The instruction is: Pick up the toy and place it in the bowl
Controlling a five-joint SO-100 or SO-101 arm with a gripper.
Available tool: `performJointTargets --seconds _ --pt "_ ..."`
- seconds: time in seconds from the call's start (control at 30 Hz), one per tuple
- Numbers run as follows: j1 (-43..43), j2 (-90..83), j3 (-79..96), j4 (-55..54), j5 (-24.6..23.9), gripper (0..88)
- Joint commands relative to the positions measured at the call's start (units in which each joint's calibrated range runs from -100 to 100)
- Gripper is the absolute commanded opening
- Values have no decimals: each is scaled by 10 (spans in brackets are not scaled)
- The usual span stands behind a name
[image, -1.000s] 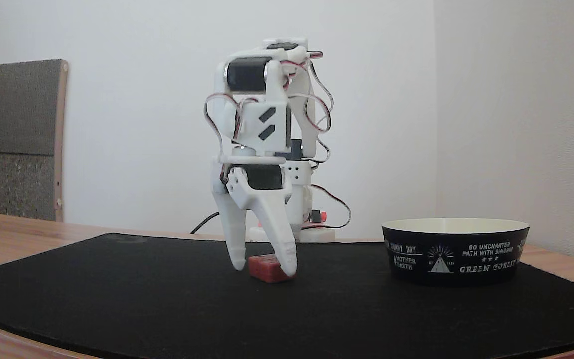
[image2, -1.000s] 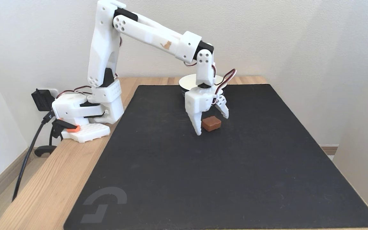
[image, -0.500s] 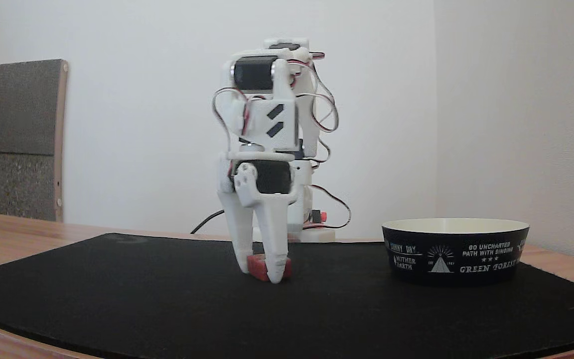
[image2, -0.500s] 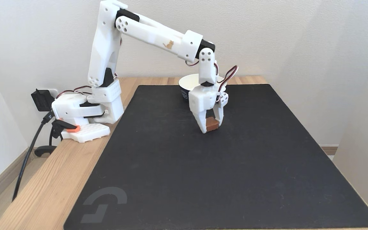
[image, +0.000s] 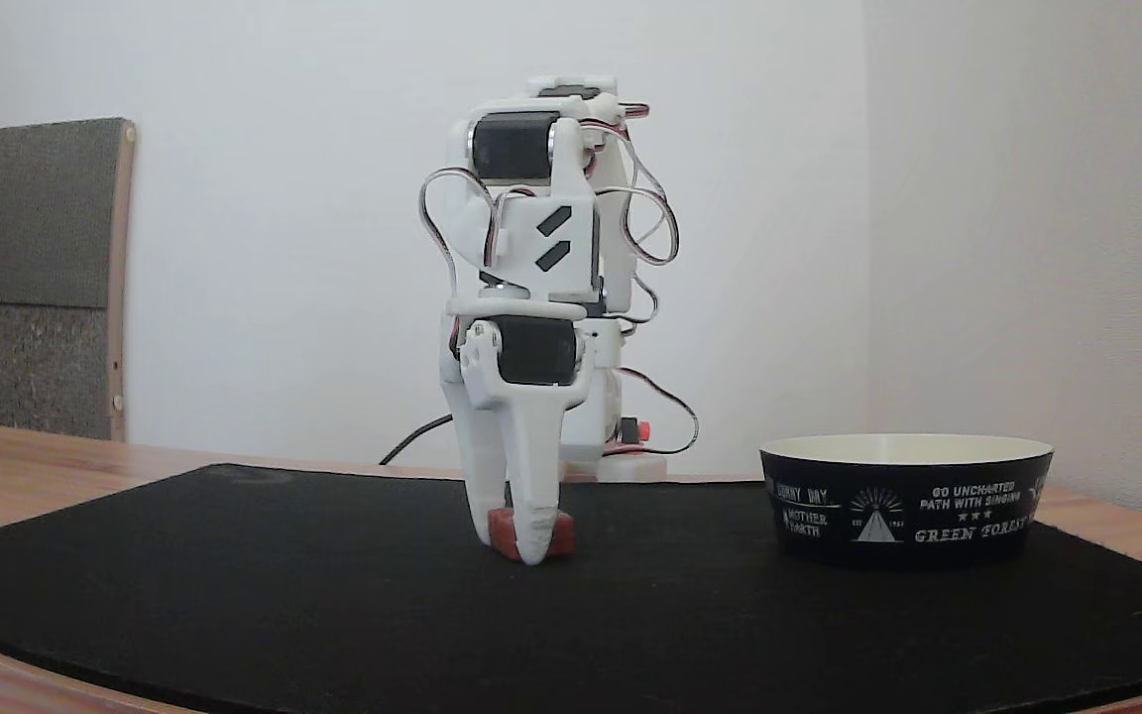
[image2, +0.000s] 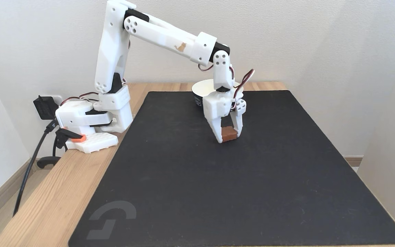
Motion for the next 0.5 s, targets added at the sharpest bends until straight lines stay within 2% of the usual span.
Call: performJointTargets --seconds 0.0,0.2,0.47 --pt "-26 -63 -11 -6 -48 79" --pt "-150 -179 -11 -7 -101 76" --pt "-321 -242 -2 -17 -106 79"
